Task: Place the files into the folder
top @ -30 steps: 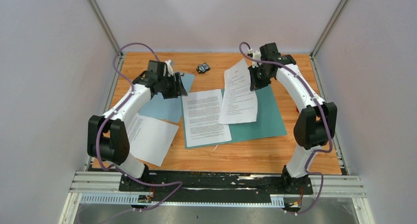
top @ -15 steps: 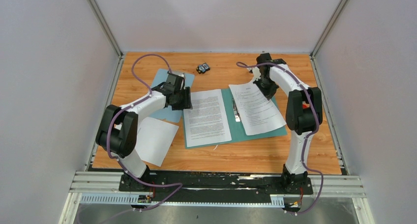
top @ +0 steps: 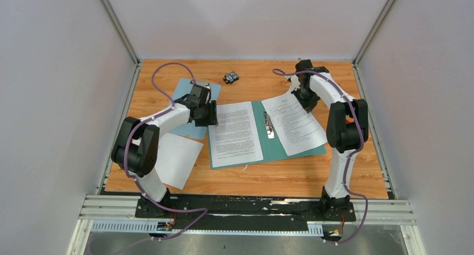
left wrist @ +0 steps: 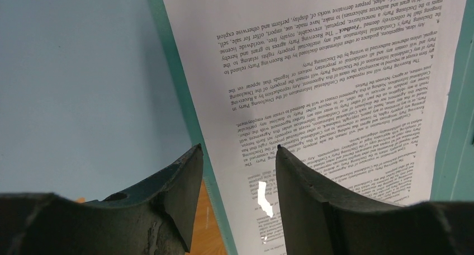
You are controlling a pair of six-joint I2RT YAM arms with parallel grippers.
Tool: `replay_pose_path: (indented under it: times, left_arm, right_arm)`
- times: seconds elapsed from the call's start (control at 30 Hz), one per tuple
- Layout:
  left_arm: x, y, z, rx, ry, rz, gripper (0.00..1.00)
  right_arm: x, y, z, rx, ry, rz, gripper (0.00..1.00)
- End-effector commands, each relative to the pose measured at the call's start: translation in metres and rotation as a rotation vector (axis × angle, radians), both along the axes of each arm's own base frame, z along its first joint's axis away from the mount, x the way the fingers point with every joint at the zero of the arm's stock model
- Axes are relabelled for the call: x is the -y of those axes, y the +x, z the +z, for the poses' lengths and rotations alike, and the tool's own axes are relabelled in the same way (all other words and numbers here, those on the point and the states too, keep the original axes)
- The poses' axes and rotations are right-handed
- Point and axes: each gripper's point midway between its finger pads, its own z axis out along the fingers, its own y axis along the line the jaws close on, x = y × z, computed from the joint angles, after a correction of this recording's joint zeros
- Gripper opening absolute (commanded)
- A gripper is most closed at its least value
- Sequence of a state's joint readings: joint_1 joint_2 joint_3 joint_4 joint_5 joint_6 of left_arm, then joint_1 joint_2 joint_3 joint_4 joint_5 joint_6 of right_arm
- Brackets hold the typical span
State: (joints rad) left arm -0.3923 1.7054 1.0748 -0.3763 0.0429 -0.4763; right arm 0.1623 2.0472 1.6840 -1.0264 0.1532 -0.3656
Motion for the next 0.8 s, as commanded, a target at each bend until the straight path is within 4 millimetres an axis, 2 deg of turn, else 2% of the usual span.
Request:
replay_pose_path:
  times: [0.0,0.37,0.77]
  left_arm:
    - [0.000,0.008,0.002,0.023,0.016,-0.011,0.59]
    - [0.002,0.010,0.002,0.018,0.010,-0.011,0.59]
    - [0.003,0.008,0.003,0.012,0.003,-0.013,0.59]
  right_arm:
    - [-0.005,0.003,0.003,-0.002,0.090,-0.089,0.00]
    - [0.006,-0.015,0.000,-0.064,0.226,-0.224,0.00]
    - [-0.008,-0.021,-0.013,-0.068,0.327,-0.221,0.00]
